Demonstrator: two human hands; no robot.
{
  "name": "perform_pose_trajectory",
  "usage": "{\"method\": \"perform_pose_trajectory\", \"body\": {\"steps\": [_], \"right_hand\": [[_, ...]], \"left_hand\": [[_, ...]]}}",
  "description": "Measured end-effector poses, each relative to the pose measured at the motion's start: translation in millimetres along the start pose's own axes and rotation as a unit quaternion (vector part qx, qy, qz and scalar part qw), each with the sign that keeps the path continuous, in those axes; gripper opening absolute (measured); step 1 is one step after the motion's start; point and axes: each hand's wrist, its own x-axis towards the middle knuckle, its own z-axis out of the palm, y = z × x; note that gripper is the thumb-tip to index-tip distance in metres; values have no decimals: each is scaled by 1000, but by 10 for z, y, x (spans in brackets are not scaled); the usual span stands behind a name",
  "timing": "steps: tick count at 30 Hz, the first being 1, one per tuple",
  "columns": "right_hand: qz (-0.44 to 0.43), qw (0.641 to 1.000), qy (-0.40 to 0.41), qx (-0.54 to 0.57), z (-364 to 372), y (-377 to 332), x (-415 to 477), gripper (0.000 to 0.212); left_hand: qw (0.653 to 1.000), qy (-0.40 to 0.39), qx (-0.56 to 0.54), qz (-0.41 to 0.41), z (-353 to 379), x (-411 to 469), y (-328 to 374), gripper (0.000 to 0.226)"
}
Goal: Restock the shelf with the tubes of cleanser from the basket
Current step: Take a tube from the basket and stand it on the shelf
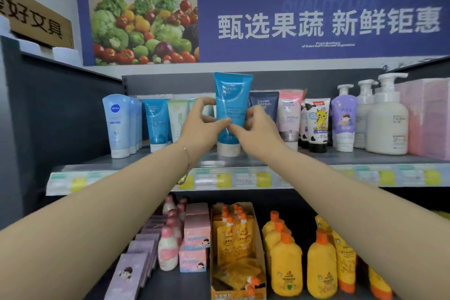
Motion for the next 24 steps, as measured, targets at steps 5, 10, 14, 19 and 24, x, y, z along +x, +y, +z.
{"method": "perform_pose_trajectory", "body": {"steps": [5, 10, 14, 19, 24], "right_hand": [[8, 1000, -2, -10, 333, -254, -56, 35], [17, 1000, 7, 3, 535, -435, -95, 36], [25, 999, -19, 16, 554, -488, -145, 33], [18, 999, -40, 17, 505, -479, -177, 33], [6, 998, -55, 19, 413, -440, -162, 32]], "left_hand": [[1000, 3, 0, -1, -395, -2, -129, 37], [1000, 5, -3, 1, -640, -15, -151, 37], [1000, 14, -24, -9, -705, -79, -136, 36], [999, 34, -15, -10, -659, -170, -122, 36], [998, 57, -11, -8, -550, -205, -71, 37]]}}
